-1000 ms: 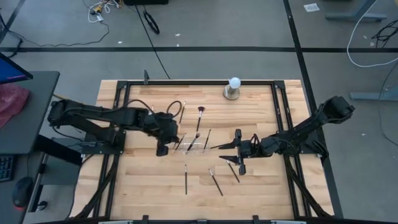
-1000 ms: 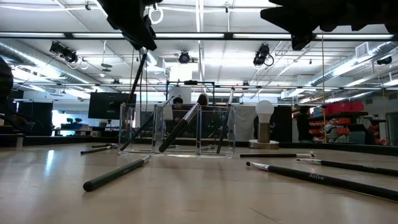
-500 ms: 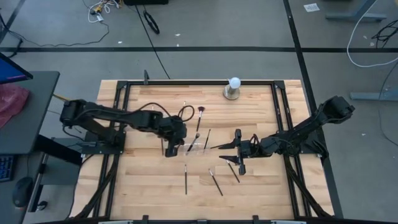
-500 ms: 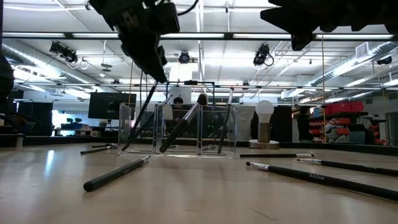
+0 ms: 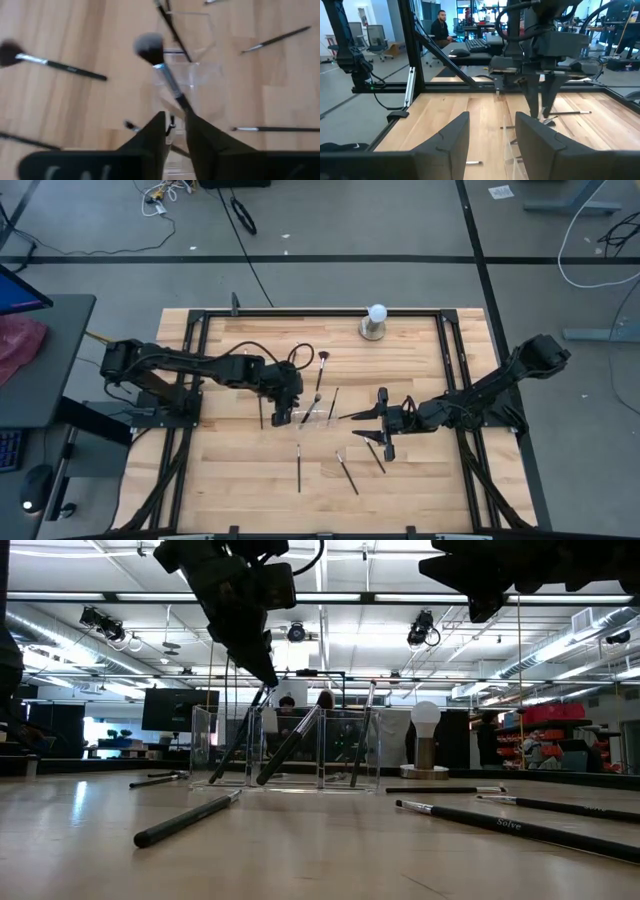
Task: Put items in baskets/containers
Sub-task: Put the liner brush into the transparent organizer, then put the eyeshadow brush into the transparent organizer
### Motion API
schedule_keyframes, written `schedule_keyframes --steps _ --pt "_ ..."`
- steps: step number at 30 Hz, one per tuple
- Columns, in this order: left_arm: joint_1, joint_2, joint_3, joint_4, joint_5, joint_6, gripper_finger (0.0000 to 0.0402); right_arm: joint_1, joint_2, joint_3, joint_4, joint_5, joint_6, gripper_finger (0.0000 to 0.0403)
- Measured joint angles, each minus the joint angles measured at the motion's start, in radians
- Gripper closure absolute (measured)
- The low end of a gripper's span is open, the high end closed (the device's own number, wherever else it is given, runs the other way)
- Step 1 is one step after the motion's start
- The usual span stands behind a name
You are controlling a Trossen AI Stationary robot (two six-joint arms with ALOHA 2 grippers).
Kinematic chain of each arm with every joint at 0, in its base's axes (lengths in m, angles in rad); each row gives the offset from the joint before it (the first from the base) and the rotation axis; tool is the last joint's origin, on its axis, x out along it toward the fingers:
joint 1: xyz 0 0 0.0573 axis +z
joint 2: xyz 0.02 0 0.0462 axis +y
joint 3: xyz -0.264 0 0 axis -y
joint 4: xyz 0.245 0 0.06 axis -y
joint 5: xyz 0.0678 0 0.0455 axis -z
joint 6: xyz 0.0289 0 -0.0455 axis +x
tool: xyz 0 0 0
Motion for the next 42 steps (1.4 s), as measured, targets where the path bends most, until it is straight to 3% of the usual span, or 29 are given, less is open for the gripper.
schedule_keyframes --steps 8,13,19,25,31,36,42 --pt "0.000 -0.036 0.000 -0.001 -0.112 -0.031 0.0245 -0.004 0.000 0.000 0.000 0.000 0.000 0.0243" --pt "0.000 -0.104 0.000 -0.004 -0.143 -0.057 0.0235 -0.006 0.000 0.000 0.000 0.000 0.006 0.0243" --pt "-0.001 -0.226 0.000 -0.047 -0.288 -0.061 0.0235 -0.008 0.000 0.000 -0.003 0.000 0.006 0.0243" --pt "-0.002 -0.334 0.002 -0.252 -0.401 -0.136 0.0234 -0.008 0.000 -0.001 -0.015 0.000 0.007 0.0243" --pt "-0.001 -0.337 -0.003 -0.487 -0.618 -0.347 0.0234 -0.013 0.012 -0.002 -0.015 0.000 0.011 0.0243" --pt "0.009 -0.332 -0.146 -0.378 -0.678 -0.419 0.0234 -0.017 0.024 -0.001 -0.027 0.000 0.032 0.0243" --pt "0.069 -0.332 -0.392 -0.148 -0.662 -0.492 0.0228 -0.030 0.044 -0.002 -0.010 0.000 0.038 0.0243"
